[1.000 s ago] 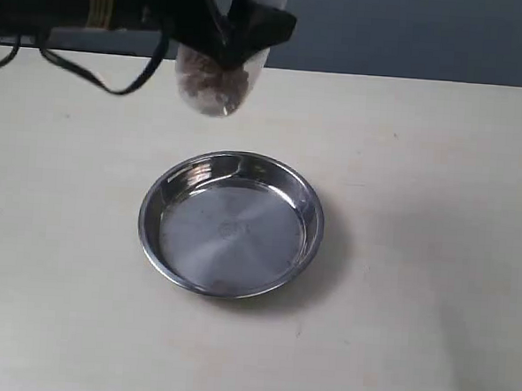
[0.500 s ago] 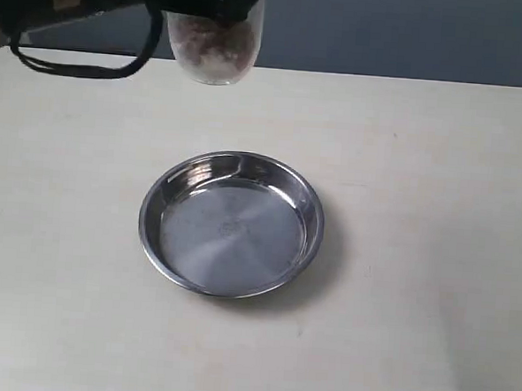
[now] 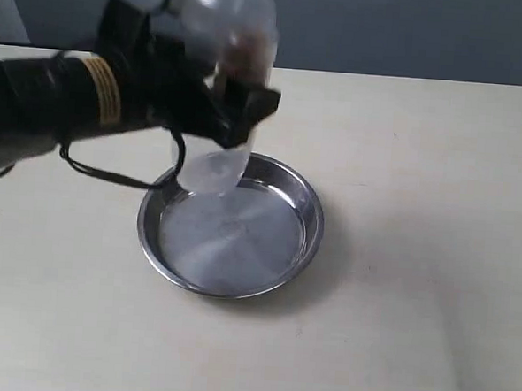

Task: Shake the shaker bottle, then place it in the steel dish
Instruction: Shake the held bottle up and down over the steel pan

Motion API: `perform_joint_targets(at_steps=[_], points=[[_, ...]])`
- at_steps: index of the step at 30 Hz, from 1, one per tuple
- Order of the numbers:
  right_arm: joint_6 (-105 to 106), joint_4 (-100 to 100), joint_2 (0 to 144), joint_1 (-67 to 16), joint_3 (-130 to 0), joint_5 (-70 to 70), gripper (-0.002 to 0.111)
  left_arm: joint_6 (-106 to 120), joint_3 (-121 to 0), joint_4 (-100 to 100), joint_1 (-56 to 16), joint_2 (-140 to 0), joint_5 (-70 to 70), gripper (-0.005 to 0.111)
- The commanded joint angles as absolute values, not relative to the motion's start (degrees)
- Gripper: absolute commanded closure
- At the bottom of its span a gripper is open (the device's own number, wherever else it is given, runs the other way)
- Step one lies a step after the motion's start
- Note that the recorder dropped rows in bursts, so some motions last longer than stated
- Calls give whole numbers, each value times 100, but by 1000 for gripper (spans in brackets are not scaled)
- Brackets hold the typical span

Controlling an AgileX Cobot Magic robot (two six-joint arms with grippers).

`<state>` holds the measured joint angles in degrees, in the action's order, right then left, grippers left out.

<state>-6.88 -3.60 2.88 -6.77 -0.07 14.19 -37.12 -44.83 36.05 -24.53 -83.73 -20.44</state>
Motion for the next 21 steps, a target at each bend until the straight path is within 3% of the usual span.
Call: perform_joint_targets(at_steps=[1, 3, 6, 9, 11, 16, 21], points=[[-668, -358, 298, -682, 0, 1347, 109, -3760, -4909, 3663, -2542, -7754, -2165, 106], [-668, -358, 298, -682, 0, 1347, 109, -3789, -4490, 3663, -2648, -8123, -1761, 106], [-668, -358, 298, -682, 0, 1359, 109, -3905, -4033, 3490, -2634, -8791, -2338, 106], [-668, -358, 298, -682, 0, 1359, 109, -3901, -4630, 3691, -2634, -8130, -3000, 106], [-668, -358, 298, -682, 0, 1359, 109, -3692, -4992, 3652, -2634, -7803, -2470, 106], [-668, -358, 298, -682, 0, 1359, 109, -4129, -4097, 3440, -2703, -8825, -2345, 106], [-668, -358, 298, -682, 0, 1359, 109, -3722, -4871, 3515, -2689, -7985, -2829, 106]])
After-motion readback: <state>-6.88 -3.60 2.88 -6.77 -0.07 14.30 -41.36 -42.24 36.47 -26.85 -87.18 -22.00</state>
